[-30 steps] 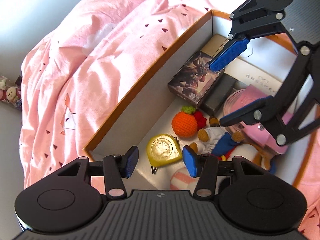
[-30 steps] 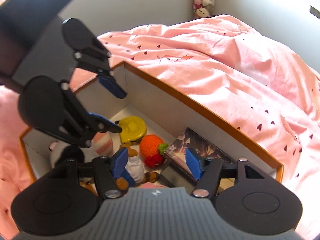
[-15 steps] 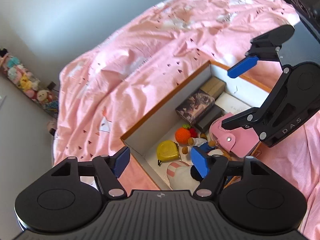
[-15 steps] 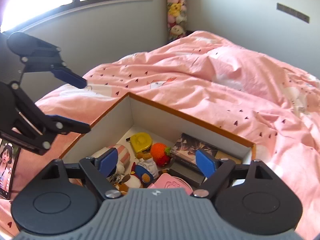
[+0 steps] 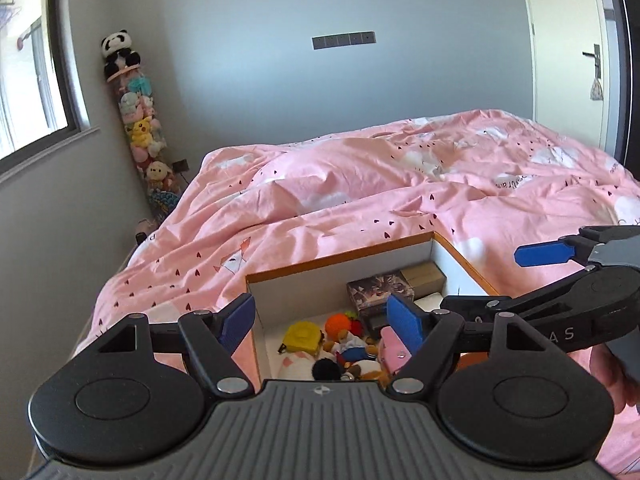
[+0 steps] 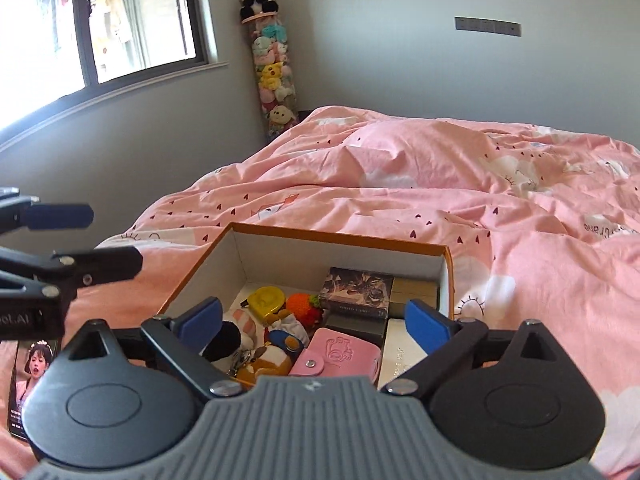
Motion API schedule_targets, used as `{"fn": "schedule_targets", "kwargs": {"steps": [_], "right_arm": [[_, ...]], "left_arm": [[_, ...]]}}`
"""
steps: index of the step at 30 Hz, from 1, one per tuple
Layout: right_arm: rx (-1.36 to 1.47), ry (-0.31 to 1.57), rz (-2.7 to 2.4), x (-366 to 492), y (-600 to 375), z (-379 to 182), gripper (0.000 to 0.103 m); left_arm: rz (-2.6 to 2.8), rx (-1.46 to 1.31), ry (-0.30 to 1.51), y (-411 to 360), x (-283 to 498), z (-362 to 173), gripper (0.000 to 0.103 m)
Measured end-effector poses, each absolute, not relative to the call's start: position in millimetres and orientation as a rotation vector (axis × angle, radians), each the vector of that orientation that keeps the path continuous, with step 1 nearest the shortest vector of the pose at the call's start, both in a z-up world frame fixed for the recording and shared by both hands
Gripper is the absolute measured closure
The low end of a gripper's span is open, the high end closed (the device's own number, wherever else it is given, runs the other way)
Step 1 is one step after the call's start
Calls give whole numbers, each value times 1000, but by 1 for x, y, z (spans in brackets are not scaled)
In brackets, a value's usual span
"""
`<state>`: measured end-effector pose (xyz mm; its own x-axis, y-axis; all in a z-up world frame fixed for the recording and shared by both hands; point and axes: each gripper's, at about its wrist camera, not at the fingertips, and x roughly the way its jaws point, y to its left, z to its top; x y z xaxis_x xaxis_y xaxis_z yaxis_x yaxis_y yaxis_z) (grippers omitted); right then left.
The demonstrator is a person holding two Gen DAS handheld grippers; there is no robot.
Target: Organize objects
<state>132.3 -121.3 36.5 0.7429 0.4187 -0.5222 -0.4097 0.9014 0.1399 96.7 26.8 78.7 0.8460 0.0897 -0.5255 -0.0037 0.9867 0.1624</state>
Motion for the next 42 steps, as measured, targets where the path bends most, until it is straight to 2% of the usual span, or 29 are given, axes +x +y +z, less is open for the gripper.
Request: {"fn": "schedule_targets", "kwargs": {"steps": [4,19,42], "right_arm": [[35,530,335,106,-130,33,2],[33,588,184,71,-143,-12,2],[2,659,161,67,-131,-35,1]], "left_arm": [[88,123,535,18,84,57,15],[150,-53,698,32,65,-11,15],[177,-33,762,24,61,-23,15]]}}
